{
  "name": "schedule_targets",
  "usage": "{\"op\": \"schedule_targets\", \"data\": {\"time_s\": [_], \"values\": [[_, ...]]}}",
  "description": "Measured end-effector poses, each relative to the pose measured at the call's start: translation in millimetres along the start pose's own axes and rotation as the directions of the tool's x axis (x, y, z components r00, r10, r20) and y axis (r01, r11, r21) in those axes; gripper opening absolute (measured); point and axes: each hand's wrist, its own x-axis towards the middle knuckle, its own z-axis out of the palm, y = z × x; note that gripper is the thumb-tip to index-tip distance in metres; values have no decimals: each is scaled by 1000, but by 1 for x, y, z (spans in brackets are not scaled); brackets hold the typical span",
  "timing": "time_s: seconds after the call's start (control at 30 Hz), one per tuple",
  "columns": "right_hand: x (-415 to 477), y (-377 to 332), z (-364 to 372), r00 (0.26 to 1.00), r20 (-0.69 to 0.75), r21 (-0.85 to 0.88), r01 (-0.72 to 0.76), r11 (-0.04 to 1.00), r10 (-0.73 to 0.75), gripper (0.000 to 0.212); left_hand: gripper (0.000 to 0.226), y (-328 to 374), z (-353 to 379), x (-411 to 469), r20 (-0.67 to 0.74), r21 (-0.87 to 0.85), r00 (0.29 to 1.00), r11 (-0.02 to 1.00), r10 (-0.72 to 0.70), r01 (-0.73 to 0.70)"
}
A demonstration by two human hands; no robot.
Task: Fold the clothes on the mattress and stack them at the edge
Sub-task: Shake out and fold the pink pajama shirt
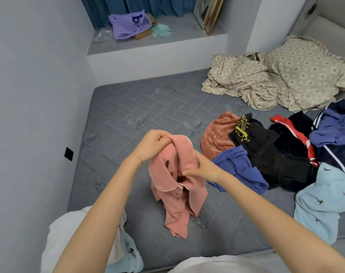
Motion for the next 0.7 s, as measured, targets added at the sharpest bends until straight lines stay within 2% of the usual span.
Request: {"op": "schedule_targets", "data": {"time_s": [0.17, 0.23, 0.3, 0.33, 0.4, 0.47, 0.53, 0.63, 0.7], "values": [[5, -2, -2, 999, 15, -69, -45, 997, 46, 54, 27, -3, -14, -7, 62, -46, 998, 999, 15, -13], [5, -8, -4, 995, 48, 83, -94, 992, 91, 48, 28, -5, -16, -8, 78, -72, 997, 997, 29, -23], [8, -9, -7, 980, 144, 339, -179, 924, 136, 36, 30, -6, -18, -10, 71, -87, 997, 995, 44, -38], [8, -9, -7, 973, 174, 398, -213, 892, 155, 31, 30, -7, -19, -11, 66, -95, 997, 995, 47, -40], [7, -10, -3, 978, 150, 297, -185, 937, 145, 21, 30, -8, -20, -11, 80, -103, 995, 994, 52, -43], [10, -8, 5, 996, 45, 111, -86, 990, 81, 17, 31, -7, -19, -11, 108, -100, 992, 994, 62, -51], [14, -7, 11, 999, -52, 10, 8, 1000, -8, 18, 32, -8, -18, -10, 96, -102, 994, 994, 58, -48], [17, -13, 5, 996, -80, 73, 41, 997, -35, 10, 25, -19, -18, -10, -35, -122, 999, 992, -5, 1], [18, -17, -2, 997, -75, 165, 13, 986, -1, 19, 22, -33, -15, -10, -122, -111, 990, 992, -65, 52]]}}
